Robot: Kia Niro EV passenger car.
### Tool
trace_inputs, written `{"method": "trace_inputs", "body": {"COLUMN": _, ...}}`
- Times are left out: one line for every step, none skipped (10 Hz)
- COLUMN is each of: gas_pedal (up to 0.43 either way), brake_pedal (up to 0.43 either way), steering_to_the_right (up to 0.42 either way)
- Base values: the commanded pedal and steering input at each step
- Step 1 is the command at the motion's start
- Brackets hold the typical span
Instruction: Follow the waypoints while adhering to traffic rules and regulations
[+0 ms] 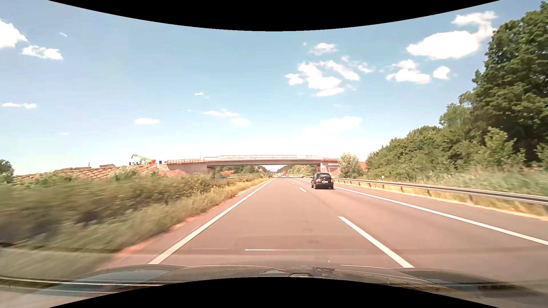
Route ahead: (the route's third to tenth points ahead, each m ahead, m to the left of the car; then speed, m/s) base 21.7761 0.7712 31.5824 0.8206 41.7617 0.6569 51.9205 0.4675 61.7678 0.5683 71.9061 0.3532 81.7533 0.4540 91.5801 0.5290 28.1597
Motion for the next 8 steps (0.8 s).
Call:
{"method": "trace_inputs", "body": {"gas_pedal": 0.15, "brake_pedal": 0.0, "steering_to_the_right": -0.001}}
{"method": "trace_inputs", "body": {"gas_pedal": 0.15, "brake_pedal": 0.0, "steering_to_the_right": -0.001}}
{"method": "trace_inputs", "body": {"gas_pedal": 0.15, "brake_pedal": 0.0, "steering_to_the_right": -0.002}}
{"method": "trace_inputs", "body": {"gas_pedal": 0.15, "brake_pedal": 0.0, "steering_to_the_right": -0.002}}
{"method": "trace_inputs", "body": {"gas_pedal": 0.15, "brake_pedal": 0.0, "steering_to_the_right": -0.002}}
{"method": "trace_inputs", "body": {"gas_pedal": 0.15, "brake_pedal": 0.0, "steering_to_the_right": -0.003}}
{"method": "trace_inputs", "body": {"gas_pedal": 0.15, "brake_pedal": 0.0, "steering_to_the_right": -0.003}}
{"method": "trace_inputs", "body": {"gas_pedal": 0.15, "brake_pedal": 0.0, "steering_to_the_right": -0.002}}
